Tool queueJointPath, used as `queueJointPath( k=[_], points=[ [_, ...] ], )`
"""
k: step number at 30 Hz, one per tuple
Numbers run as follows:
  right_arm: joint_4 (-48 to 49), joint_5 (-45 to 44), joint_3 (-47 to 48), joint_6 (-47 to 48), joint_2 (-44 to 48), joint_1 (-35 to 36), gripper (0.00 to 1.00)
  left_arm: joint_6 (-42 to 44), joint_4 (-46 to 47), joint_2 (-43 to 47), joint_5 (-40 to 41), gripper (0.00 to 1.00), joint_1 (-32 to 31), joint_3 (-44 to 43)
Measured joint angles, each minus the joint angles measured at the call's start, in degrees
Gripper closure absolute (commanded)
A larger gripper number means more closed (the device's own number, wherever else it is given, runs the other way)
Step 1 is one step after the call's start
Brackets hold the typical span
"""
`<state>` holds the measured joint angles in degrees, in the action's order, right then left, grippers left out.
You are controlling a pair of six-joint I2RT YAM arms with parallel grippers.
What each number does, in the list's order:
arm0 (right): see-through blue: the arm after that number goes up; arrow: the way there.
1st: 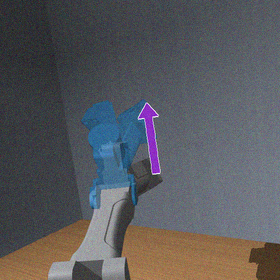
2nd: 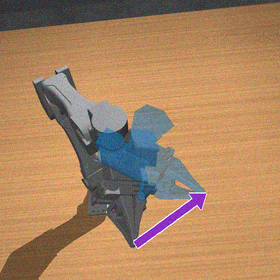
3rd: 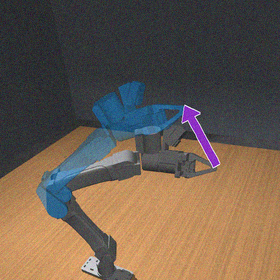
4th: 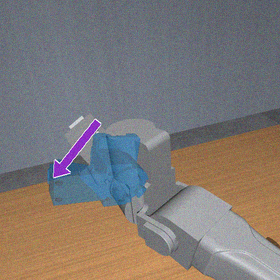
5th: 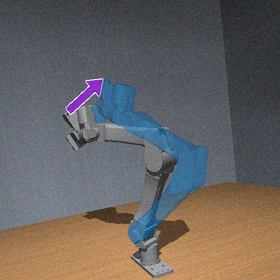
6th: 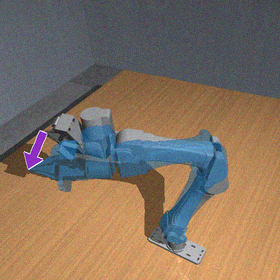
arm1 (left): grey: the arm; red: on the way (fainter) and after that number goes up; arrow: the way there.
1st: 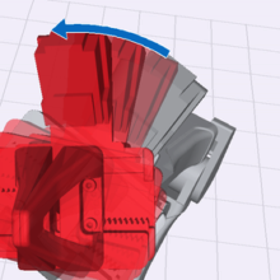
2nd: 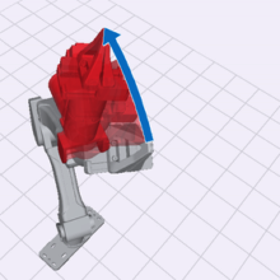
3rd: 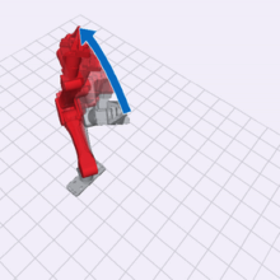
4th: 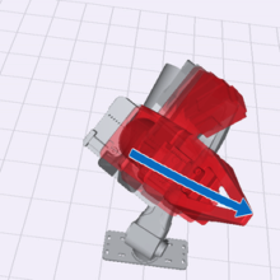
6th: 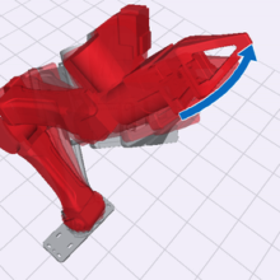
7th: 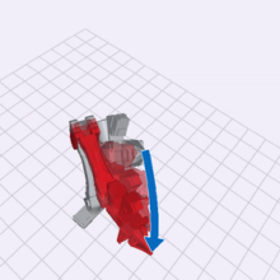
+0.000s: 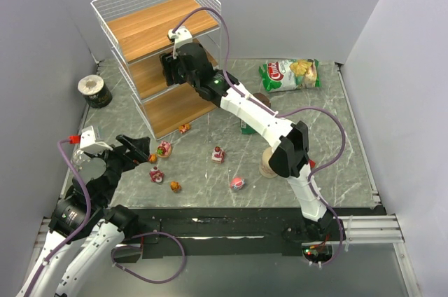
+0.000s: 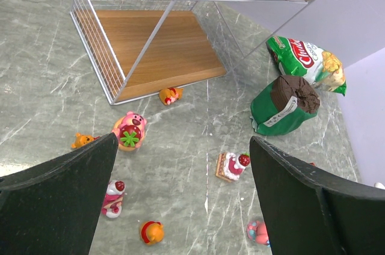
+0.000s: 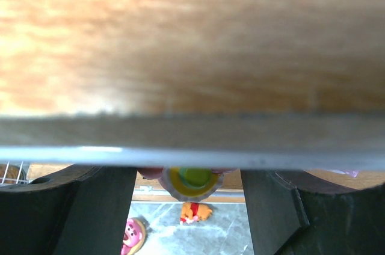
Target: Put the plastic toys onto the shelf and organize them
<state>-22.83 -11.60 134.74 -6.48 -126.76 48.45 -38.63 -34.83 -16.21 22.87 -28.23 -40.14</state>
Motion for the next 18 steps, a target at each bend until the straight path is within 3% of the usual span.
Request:
queueJointPath(
  k=[18],
  points=[
    [4.04, -0.96, -1.2, 0.17, -0.61, 0.0, 0.47, -0.02, -0.13, 0.0, 0.13, 0.04, 0.0, 0.0]
  ],
)
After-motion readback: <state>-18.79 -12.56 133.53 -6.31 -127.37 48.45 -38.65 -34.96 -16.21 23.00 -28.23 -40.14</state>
